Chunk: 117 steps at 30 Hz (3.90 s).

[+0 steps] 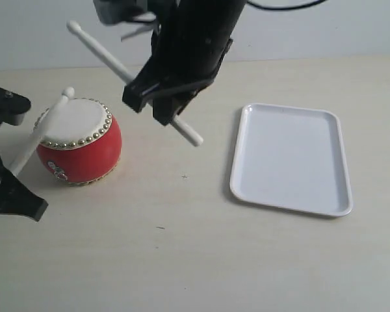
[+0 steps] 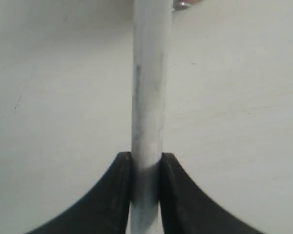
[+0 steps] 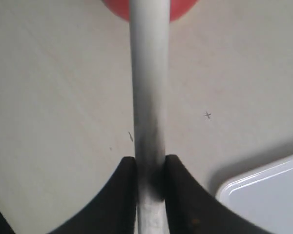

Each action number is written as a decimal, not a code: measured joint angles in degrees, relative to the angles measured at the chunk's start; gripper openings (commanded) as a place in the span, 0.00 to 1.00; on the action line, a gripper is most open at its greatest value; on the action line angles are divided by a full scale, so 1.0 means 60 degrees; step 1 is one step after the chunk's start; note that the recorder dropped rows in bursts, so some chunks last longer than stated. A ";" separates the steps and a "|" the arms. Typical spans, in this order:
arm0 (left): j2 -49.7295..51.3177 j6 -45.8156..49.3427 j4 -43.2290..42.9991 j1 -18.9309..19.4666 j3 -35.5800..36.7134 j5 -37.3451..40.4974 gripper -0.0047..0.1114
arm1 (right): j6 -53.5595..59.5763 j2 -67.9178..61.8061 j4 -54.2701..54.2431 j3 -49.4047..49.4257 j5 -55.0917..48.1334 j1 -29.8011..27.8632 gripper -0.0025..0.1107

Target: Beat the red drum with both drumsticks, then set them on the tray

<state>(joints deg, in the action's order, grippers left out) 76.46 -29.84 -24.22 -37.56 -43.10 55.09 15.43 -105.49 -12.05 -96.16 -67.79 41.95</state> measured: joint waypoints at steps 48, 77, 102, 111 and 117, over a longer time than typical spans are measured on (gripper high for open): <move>0.2122 0.0948 0.1089 0.1168 0.0780 -0.1518 0.04 | 0.0744 0.0729 -0.1266 -0.1442 -0.0372 0.0000 0.02; -0.0281 0.1082 0.1383 0.1381 0.0344 -0.0566 0.04 | 0.0616 -0.1731 -0.0996 -0.0646 -0.0092 0.0000 0.02; -0.1371 0.0781 0.1433 0.1381 -0.1197 0.1315 0.04 | 0.0814 -0.3187 -0.1312 -0.0668 -0.0099 0.0000 0.02; -0.3234 0.0890 0.1475 0.1381 -0.1197 0.1481 0.04 | 0.0817 -0.3661 -0.0999 -0.0668 0.0027 0.0000 0.02; -0.3260 0.0908 0.1555 0.1381 -0.0970 0.1311 0.04 | 0.0749 -0.1531 -0.0999 -0.0748 -0.0214 0.0000 0.02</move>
<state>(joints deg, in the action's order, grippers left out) 56.90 -24.39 -14.89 -29.27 -48.92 62.95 19.93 -114.68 -18.05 -100.64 -69.07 41.95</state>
